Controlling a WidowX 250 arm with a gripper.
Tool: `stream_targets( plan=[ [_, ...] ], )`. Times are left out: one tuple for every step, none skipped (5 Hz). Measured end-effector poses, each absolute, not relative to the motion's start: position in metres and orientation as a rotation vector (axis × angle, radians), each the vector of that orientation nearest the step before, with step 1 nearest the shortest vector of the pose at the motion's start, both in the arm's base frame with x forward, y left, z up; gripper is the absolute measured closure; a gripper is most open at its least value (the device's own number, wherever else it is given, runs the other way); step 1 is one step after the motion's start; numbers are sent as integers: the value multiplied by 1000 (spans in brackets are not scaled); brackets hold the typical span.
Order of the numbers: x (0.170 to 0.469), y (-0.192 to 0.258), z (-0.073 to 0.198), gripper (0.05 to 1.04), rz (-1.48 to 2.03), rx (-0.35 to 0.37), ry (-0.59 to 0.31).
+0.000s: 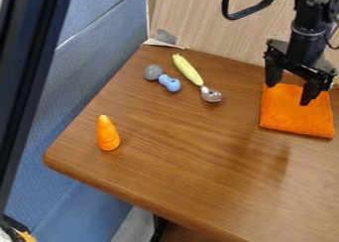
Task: Move the light green handle of a spoon to the right side of the table near the table edge
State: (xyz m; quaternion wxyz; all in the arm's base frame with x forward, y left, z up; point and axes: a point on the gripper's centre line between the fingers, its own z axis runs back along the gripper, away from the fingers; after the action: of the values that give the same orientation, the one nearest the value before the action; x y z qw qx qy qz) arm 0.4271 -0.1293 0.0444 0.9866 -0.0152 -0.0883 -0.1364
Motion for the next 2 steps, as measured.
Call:
stream_targets(
  plan=[
    [440,-95,49,85,-12,38,-206],
    [457,-59,62,85,227,61,-269]
  ],
)
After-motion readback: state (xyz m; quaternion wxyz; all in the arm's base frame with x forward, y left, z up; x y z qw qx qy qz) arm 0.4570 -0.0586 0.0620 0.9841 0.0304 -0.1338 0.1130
